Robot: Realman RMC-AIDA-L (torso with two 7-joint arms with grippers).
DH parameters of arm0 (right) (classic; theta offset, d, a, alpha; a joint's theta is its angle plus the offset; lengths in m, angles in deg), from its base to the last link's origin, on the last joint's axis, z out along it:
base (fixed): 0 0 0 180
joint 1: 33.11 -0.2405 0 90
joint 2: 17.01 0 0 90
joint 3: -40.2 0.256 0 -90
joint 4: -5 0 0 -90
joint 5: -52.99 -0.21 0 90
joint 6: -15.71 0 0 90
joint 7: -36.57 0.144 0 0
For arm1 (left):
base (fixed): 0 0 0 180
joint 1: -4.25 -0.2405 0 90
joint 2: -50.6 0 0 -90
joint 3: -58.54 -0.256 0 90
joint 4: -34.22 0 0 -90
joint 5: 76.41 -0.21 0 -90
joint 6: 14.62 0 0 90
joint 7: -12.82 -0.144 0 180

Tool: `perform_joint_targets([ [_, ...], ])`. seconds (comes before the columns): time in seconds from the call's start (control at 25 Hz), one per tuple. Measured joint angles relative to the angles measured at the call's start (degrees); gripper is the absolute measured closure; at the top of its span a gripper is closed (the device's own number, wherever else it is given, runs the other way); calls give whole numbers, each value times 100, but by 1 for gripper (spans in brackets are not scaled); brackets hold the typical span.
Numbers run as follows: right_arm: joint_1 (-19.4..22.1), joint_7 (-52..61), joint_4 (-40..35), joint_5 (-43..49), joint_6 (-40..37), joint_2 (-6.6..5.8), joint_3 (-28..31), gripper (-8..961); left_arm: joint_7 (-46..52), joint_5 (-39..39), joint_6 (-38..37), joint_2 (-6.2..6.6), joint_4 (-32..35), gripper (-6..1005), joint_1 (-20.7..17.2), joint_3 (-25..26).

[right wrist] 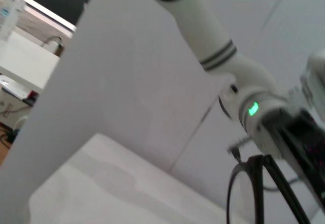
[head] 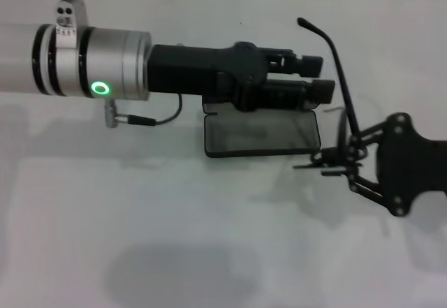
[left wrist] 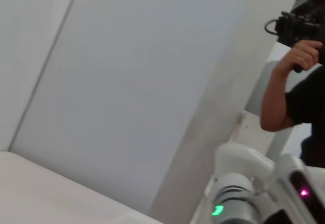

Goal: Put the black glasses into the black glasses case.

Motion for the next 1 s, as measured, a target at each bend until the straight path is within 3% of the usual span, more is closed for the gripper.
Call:
perform_joint_targets([
  [0.24, 193, -613, 125, -418, -796, -3, 231, 841, 2, -158, 264, 26, -30, 387, -23, 37],
  [0.56, 70, -915, 512, -715, -1519, 4, 188, 841, -223, -148, 717, -138, -3, 386, -7, 71],
  [0.72, -144, -420, 706, -682, -1732, -2, -53, 840, -835, 239, 1056, -307, -59, 387, -64, 140],
  [1.0, -715, 122, 1546, -677, -1564, -5, -64, 840, -1421, 755, 1099, -334, -261, 386, -27, -272],
])
